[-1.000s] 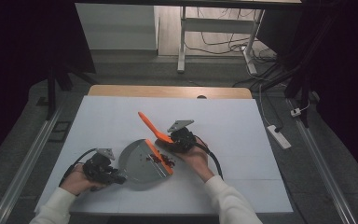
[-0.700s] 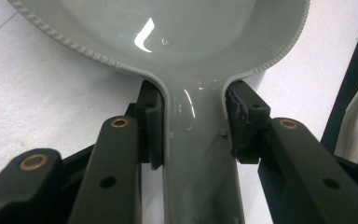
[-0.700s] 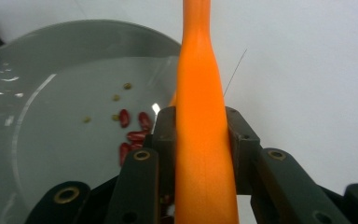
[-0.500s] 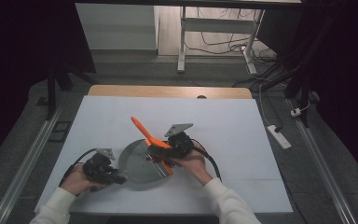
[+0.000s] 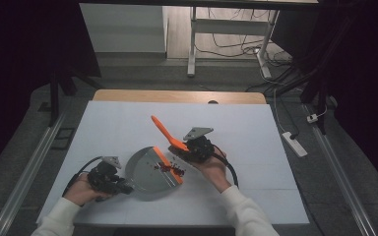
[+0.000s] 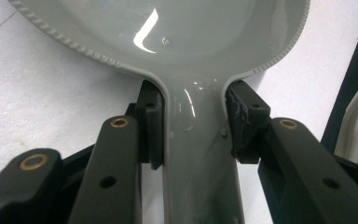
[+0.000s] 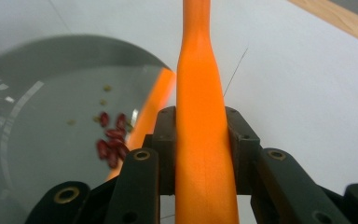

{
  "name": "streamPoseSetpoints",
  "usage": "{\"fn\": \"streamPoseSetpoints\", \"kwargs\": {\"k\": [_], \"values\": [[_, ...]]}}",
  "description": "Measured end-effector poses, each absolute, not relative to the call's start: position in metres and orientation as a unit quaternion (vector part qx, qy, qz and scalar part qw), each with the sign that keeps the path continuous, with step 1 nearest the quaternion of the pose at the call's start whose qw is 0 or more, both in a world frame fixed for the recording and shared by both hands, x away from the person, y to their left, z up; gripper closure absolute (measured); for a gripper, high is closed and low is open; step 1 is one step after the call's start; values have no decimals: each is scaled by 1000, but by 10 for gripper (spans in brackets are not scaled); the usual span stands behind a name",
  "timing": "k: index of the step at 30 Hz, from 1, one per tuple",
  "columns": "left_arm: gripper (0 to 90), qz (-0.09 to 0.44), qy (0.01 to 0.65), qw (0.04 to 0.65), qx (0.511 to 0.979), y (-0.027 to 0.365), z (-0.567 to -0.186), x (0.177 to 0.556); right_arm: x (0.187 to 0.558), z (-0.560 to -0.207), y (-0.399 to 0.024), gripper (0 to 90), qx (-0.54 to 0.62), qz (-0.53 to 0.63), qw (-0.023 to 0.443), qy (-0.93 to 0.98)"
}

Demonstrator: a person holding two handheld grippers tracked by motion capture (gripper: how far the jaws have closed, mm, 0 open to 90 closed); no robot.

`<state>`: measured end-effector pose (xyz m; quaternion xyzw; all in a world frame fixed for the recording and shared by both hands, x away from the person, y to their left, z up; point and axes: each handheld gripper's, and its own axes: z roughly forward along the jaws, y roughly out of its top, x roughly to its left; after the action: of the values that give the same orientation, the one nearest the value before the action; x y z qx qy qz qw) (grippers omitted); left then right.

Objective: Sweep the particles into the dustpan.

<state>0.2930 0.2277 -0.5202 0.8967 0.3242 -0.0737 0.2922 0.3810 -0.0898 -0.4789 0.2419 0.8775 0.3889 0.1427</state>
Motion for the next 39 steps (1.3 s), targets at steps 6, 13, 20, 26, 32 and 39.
{"fn": "streamPoseSetpoints", "kwargs": {"k": [6,13,20,26,32,39], "values": [[615,-74,324,292,897,227,-520,293,389,-493,-89,700,254,375,145,880],[615,-74,326,293,896,227,-521,293,381,-493,-80,701,244,375,126,885],[615,-74,326,292,896,227,-521,292,375,-495,-72,700,236,387,99,886],[615,-73,327,292,896,227,-520,292,368,-492,-61,701,225,405,77,883],[615,-74,326,290,897,227,-521,292,358,-483,-52,701,194,424,63,882],[615,-74,326,291,896,227,-521,292,366,-467,-73,701,217,440,94,866]]}}
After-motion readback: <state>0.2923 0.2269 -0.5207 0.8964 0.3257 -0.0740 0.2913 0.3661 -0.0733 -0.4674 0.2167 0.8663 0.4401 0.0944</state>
